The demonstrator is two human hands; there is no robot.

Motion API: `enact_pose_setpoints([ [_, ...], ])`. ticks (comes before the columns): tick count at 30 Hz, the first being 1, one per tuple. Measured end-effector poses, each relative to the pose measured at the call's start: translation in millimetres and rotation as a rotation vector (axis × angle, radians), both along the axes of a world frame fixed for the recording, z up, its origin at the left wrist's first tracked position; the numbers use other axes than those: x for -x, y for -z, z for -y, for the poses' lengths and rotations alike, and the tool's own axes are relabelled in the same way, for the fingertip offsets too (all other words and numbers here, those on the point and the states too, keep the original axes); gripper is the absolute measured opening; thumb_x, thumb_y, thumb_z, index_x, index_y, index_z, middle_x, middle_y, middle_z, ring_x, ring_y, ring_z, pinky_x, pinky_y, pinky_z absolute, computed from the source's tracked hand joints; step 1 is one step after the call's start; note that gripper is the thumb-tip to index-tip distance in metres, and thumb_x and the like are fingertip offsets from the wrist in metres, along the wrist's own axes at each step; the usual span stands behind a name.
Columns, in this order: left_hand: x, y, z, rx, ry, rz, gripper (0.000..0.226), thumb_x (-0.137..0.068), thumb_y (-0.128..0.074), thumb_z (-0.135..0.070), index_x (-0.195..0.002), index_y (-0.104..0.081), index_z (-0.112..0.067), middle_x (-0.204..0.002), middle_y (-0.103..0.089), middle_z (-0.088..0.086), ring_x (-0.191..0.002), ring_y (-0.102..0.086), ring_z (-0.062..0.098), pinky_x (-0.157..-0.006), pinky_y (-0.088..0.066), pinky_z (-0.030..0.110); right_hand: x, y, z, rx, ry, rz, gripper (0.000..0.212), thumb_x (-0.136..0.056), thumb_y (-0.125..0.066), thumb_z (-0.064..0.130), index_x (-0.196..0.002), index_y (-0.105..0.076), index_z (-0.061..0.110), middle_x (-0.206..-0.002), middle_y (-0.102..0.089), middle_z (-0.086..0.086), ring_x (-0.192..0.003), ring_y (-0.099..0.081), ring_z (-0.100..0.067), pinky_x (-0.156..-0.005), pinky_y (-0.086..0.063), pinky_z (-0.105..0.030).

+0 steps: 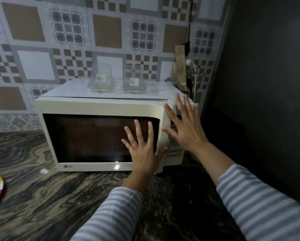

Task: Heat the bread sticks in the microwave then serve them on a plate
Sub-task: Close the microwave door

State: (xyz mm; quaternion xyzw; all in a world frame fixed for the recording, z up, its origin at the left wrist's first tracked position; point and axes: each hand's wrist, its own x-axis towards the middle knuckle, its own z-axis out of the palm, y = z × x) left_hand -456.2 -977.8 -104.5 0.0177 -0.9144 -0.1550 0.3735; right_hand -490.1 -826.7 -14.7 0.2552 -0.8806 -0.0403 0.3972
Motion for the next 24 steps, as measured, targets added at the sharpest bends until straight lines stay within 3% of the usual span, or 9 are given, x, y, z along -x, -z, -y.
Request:
enact_pose_setpoints([
  [4, 6.4, 1.7, -7.8, -0.013, -0.063, 0.005, 0.095, -0.077, -0.029, -0.078, -0.152, -0.011, -0.023, -0.157, 0.004, 0.019, -0.140, 0.007, 0.050, -0.098, -0.020, 0.076, 14.7, -2.0, -4.7, -0.035, -0.080, 0.005, 0.073, -0.092, -0.018, 0.066, -0.148, 0.018, 0.037, -0.160, 0.002, -0.017, -0.145, 0.009, -0.037, -0.113, -0.003, -0.063],
  [12, 13.9, 3.0, -10.2, 0.023, -0.117, 0.005, 0.097, -0.076, -0.029, -0.080, -0.152, -0.008, -0.022, -0.156, 0.008, 0.020, -0.139, 0.009, 0.051, -0.097, -0.023, 0.076, 27.7, 5.2, -1.8, -0.011, -0.075, -0.110, 0.076, -0.090, -0.021, 0.065, -0.150, 0.013, 0.033, -0.157, -0.008, -0.016, -0.144, -0.013, -0.039, -0.113, -0.008, -0.059],
  [24, 19.8, 2.9, -11.7, 0.043, -0.143, 0.052, 0.098, -0.077, -0.031, -0.079, -0.151, -0.004, -0.021, -0.155, 0.010, 0.020, -0.138, 0.006, 0.057, -0.098, -0.020, 0.076, 30.0, 11.0, -0.4, -0.002, -0.034, -0.099, 0.076, -0.088, -0.014, 0.066, -0.147, 0.022, 0.033, -0.160, -0.011, -0.010, -0.145, -0.016, -0.034, -0.115, -0.012, -0.055],
])
